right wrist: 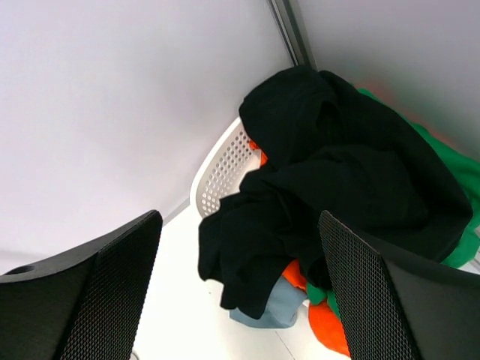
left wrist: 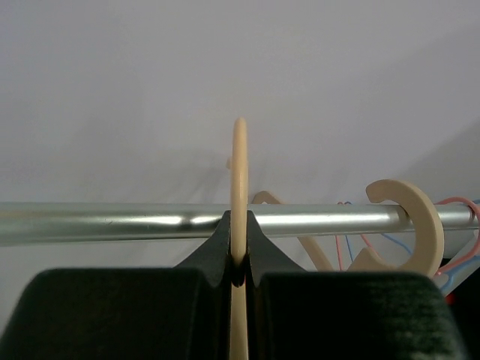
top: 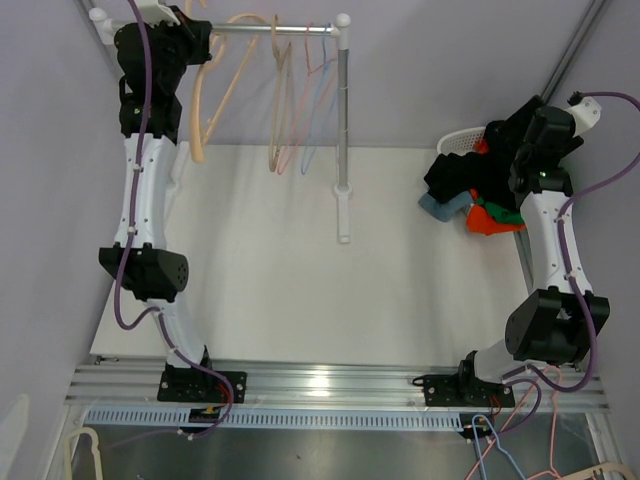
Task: Remove the t-shirt from the hanger
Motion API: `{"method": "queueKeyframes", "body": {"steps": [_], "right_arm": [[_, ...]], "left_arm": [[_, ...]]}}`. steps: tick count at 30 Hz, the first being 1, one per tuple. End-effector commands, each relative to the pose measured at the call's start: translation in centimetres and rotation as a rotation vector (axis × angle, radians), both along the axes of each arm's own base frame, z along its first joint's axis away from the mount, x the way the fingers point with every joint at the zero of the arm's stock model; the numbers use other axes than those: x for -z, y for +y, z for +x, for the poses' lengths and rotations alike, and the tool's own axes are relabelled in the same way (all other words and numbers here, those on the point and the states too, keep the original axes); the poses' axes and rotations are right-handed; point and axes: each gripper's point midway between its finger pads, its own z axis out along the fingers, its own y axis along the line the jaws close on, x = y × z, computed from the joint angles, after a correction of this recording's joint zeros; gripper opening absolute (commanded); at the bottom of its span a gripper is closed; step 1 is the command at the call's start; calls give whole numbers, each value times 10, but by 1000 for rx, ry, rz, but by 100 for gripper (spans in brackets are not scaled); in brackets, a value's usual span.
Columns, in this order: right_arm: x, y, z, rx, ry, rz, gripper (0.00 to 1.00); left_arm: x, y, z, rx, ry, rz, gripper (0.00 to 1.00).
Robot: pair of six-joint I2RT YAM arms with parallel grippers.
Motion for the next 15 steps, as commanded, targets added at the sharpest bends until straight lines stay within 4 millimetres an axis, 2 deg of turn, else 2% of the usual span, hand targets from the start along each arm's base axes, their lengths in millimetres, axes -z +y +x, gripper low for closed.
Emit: {"method": "queueKeyframes", "body": {"steps": [1,7,8,9,11,15], "right_arm": [[-21,8,-4,-21,-79,-1,90],[-16,15,-4,-35,-78,-4,91],[-15,16,-4,-37,-78,-6,91],[-15,16,-4,-38,-82,-3,91],[-13,18,-4,-45,-78,-4,91],[-14,23,-4,-54,-82,-5,91]], "left_arm": [[-11,-7,-1,27,-39,22,0],[16,-11,10,49,47,11,1],[14,-12,8,54,46,11,0],[25,-13,12,62,79,12,1],[20,-14,11,65,77,10,1],[33,-18,13,70,121,19,1]]}}
